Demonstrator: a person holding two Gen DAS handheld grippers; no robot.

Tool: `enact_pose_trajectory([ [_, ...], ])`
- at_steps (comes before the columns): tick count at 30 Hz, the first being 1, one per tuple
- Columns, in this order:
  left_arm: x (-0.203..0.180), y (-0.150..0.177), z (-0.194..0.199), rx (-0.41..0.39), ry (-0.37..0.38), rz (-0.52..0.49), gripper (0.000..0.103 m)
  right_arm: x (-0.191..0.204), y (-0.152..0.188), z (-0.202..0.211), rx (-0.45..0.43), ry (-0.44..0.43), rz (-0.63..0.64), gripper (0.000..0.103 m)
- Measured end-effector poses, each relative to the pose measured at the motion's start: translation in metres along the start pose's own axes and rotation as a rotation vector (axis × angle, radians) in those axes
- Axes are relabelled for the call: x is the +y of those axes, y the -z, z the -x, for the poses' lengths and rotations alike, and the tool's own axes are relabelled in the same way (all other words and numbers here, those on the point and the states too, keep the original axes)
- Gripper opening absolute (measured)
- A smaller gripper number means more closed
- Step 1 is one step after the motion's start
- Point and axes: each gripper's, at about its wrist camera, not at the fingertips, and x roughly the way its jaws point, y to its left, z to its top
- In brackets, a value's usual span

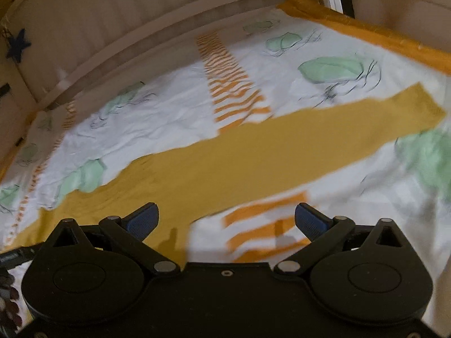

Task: Fold small clothes
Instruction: 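Move the right gripper to a sweater sleeve cuff and close on it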

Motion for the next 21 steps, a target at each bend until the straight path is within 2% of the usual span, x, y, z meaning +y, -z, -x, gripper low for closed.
enact_pose_trajectory([
  [2,0.001,0.000,-0.008,-0.008,-0.030,0.011,0.079,-0.017,-0.016,-0.002,-0.003,0.044,0.010,0.103],
  [6,-0.003,0.003,-0.025,-0.035,-0.101,-0.033,0.079,-0.052,-0.041,-0.011,-0.019,0.151,0.011,0.102],
  [10,-0.004,0.013,-0.041,-0.014,-0.133,-0.057,0.079,-0.088,-0.066,-0.015,-0.066,0.270,0.042,0.102],
  [16,-0.015,0.032,-0.043,-0.095,-0.195,-0.158,0.086,-0.144,-0.095,-0.023,-0.075,0.361,-0.003,0.101],
  [20,-0.016,0.033,-0.047,-0.097,-0.211,-0.162,0.092,-0.178,-0.105,-0.027,-0.084,0.427,-0.050,0.087],
  [21,-0.015,0.034,-0.047,-0.097,-0.213,-0.160,0.092,-0.186,-0.107,-0.029,-0.084,0.432,-0.072,0.086],
])
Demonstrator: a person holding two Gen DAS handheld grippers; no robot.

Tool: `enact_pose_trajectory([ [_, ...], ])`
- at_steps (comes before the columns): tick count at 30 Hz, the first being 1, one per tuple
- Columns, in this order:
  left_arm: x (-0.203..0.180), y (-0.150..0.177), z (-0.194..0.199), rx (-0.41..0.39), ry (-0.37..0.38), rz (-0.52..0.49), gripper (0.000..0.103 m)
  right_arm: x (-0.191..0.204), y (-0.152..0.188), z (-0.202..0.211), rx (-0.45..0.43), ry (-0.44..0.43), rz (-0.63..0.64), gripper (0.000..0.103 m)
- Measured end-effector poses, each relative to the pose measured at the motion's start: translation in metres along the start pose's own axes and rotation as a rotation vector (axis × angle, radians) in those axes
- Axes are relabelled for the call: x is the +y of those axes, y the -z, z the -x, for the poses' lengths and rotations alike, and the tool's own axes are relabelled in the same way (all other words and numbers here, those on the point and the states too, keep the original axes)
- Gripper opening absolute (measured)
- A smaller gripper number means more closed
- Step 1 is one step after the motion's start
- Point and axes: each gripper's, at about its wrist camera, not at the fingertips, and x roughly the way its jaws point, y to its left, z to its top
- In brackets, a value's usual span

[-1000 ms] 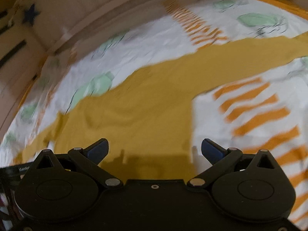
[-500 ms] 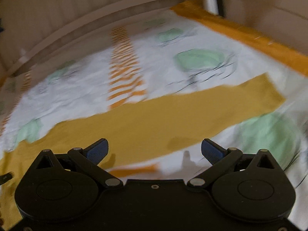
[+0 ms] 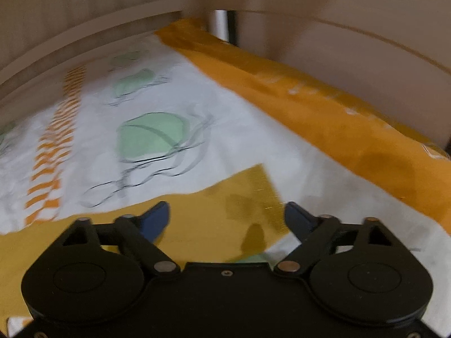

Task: Fold small clothes
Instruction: 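Move the right gripper to a sweater sleeve cuff and close on it, then lift the cuff with the right gripper, lay it across the body, open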

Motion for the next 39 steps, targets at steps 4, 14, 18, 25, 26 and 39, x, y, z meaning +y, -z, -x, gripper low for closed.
enact_pose_trajectory([
  [4,-0.002,0.000,-0.002,-0.003,-0.004,-0.003,0.093,-0.023,-0.003,-0.020,0.029,0.006,-0.071,0.086],
  [14,-0.004,0.001,-0.003,-0.005,-0.011,-0.008,0.095,-0.017,-0.006,-0.051,0.076,0.005,0.034,0.080],
  [18,-0.004,0.001,-0.003,-0.003,-0.013,-0.009,0.095,-0.012,-0.009,-0.057,0.100,0.016,0.081,0.013],
  [25,-0.004,-0.011,-0.001,0.043,-0.002,-0.031,0.092,-0.018,-0.015,-0.033,0.070,0.028,0.122,0.010],
  [26,-0.006,-0.014,0.001,0.053,-0.002,-0.042,0.091,-0.025,-0.018,-0.027,0.053,0.050,0.100,0.010],
  [39,-0.037,-0.028,-0.030,0.072,0.061,-0.058,0.094,-0.027,-0.031,0.003,0.021,-0.058,-0.016,0.011],
])
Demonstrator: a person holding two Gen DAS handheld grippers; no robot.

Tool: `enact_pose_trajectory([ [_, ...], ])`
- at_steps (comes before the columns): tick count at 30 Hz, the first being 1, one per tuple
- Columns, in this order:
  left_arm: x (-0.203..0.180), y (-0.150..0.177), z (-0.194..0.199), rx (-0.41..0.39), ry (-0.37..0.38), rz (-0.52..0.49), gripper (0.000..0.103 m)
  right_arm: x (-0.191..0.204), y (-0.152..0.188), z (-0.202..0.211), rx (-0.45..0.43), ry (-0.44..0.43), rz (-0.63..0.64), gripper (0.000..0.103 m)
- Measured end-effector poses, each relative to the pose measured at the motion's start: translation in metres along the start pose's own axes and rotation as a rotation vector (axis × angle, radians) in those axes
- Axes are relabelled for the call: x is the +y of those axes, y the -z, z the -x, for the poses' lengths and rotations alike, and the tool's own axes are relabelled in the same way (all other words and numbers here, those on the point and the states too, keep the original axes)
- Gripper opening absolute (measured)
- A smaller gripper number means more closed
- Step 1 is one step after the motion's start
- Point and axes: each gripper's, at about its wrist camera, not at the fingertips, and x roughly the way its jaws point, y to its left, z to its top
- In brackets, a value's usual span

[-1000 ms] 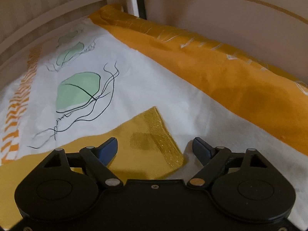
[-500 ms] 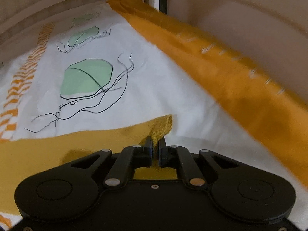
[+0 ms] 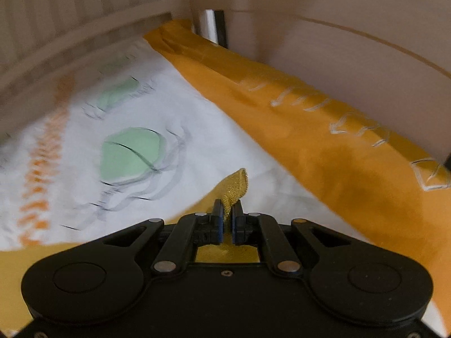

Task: Fold small clothes
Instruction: 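Lift the cuff with the right gripper, lay it across the body, open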

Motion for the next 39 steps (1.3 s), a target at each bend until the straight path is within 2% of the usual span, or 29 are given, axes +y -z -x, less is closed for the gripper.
enact_pose_trajectory([
  [7,0.032,-0.008,0.016,0.071,0.070,0.069,0.089,0.055,-0.014,0.057,-0.033,-0.225,-0.051,0.011],
  [15,0.090,0.006,0.054,0.109,0.113,0.103,0.089,0.183,-0.013,0.106,-0.009,-0.518,0.015,0.011],
  [20,0.126,0.019,0.070,0.116,0.114,0.120,0.089,0.274,0.013,0.119,0.054,-0.716,0.042,0.011],
  [24,0.154,0.027,0.081,0.113,0.109,0.162,0.089,0.340,0.045,0.116,0.115,-0.835,0.066,0.011],
  [29,0.178,0.033,0.088,0.110,0.108,0.200,0.089,0.408,0.092,0.101,0.204,-0.922,0.096,0.011],
  [32,0.186,0.036,0.089,0.110,0.110,0.214,0.089,0.442,0.121,0.094,0.234,-0.942,0.127,0.011],
  [37,0.191,0.036,0.084,0.117,0.120,0.232,0.089,0.466,0.162,0.083,0.269,-0.938,0.146,0.014],
  [39,0.191,0.037,0.082,0.122,0.125,0.234,0.089,0.474,0.175,0.079,0.280,-0.929,0.179,0.023],
])
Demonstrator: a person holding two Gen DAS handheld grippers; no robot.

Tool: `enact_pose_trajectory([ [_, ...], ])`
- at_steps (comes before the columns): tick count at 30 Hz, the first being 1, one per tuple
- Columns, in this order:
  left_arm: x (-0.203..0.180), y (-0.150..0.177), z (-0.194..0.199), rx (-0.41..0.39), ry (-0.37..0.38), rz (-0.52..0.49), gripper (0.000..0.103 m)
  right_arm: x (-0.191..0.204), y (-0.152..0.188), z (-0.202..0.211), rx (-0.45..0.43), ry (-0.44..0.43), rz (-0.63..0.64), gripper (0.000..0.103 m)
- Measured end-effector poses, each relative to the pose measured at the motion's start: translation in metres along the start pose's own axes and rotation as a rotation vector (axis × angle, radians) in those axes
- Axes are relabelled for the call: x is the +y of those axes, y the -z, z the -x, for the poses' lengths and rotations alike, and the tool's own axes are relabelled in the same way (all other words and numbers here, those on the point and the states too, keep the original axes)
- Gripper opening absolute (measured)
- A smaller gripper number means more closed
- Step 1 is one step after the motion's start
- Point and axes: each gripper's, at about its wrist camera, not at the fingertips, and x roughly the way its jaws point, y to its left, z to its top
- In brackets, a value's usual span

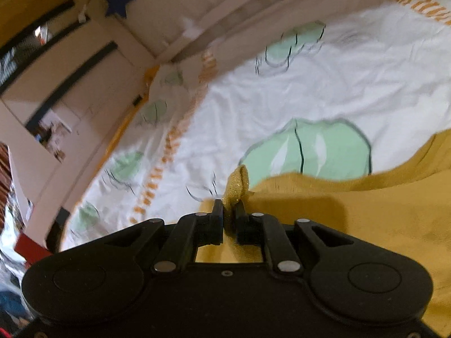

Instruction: Fold small clothes

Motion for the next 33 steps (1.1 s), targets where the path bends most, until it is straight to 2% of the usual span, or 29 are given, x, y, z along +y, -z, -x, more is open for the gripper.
enact_pose_trajectory([
  [2,-0.001,0.000,-0.002,0.001,0.005,-0.002,0.089,-0.002,0.008,-0.005,0.015,-0.016,0.004,0.025],
  [4,-0.002,-0.002,-0.003,0.002,0.014,0.002,0.089,-0.005,0.010,-0.006,0.014,-0.030,-0.007,0.036],
  [5,-0.003,-0.003,-0.003,0.002,0.020,0.004,0.089,-0.008,0.010,0.001,0.002,-0.031,-0.002,0.047],
  [6,-0.005,-0.006,-0.003,0.001,0.028,0.005,0.089,-0.009,0.009,0.007,-0.009,-0.023,0.009,0.053],
  [10,-0.017,-0.013,-0.006,-0.014,0.049,-0.013,0.089,-0.012,0.005,0.029,-0.074,0.048,0.064,0.054],
  [12,-0.026,-0.020,-0.012,-0.017,0.076,-0.019,0.089,-0.018,0.006,0.047,-0.103,0.106,0.093,0.061],
  [14,-0.036,-0.026,-0.019,-0.021,0.092,-0.023,0.089,-0.025,0.010,0.066,-0.127,0.176,0.131,0.063],
  [16,-0.044,-0.030,-0.026,-0.021,0.106,-0.019,0.085,-0.032,0.017,0.083,-0.142,0.244,0.166,0.064],
  [18,-0.052,-0.034,-0.037,-0.009,0.118,-0.017,0.083,-0.039,0.028,0.100,-0.155,0.305,0.195,0.072],
  [21,-0.059,-0.040,-0.053,-0.007,0.095,-0.003,0.075,-0.044,0.047,0.116,-0.173,0.386,0.262,0.074],
  [23,-0.062,-0.042,-0.063,0.012,0.079,0.001,0.069,-0.045,0.061,0.122,-0.178,0.429,0.300,0.083],
  [28,-0.069,-0.041,-0.075,0.037,0.045,-0.018,0.060,-0.049,0.094,0.126,-0.152,0.451,0.316,0.092],
  [31,-0.075,-0.043,-0.077,0.036,0.020,-0.053,0.057,-0.054,0.109,0.125,-0.133,0.448,0.310,0.093],
  [33,-0.078,-0.044,-0.077,0.026,0.003,-0.062,0.044,-0.058,0.117,0.125,-0.137,0.456,0.312,0.094],
])
